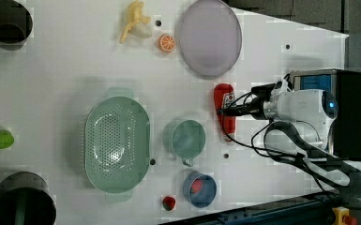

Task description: Pick Ketchup from the table and place it in strainer.

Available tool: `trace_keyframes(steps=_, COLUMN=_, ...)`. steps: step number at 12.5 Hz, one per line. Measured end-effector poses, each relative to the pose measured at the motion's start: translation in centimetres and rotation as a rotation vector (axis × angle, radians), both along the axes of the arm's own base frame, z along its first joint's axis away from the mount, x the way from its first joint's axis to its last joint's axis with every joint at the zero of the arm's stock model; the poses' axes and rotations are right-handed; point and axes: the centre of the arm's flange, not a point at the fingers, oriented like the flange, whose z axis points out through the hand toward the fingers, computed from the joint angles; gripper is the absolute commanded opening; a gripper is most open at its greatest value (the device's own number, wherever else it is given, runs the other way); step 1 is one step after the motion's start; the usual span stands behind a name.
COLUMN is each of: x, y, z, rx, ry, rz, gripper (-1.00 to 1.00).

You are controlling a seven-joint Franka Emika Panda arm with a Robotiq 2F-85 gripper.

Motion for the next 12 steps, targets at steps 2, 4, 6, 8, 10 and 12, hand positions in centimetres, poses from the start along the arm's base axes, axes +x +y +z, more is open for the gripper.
trace_keyframes(steps=2, x=0.2, y=0.0, z=0.2, rx=0.000, ry=-0.009, rz=0.001, gripper=0.92)
trace_keyframes(steps=4, x=0.0, y=0.2, z=-0.1, rx=0.000, ry=0.001, rz=0.004, gripper=0.43)
trace_keyframes(steps=6, x=0.0, y=0.3, z=-0.1, rx=0.003, ry=0.001, rz=-0.001, gripper=0.23)
trace_keyframes(steps=8, x=0.3, y=0.5, z=0.3, rx=0.003, ry=-0.010, rz=0.005, gripper=0.23)
trace_keyframes(steps=10, x=0.1, y=0.6, z=1.5, rx=-0.003, ry=0.019, rz=0.013, gripper=0.23)
trace_keyframes(steps=12, x=-0.4, y=0.4, z=4.1, rx=-0.018, ry=0.065, rz=0.009, gripper=0.23)
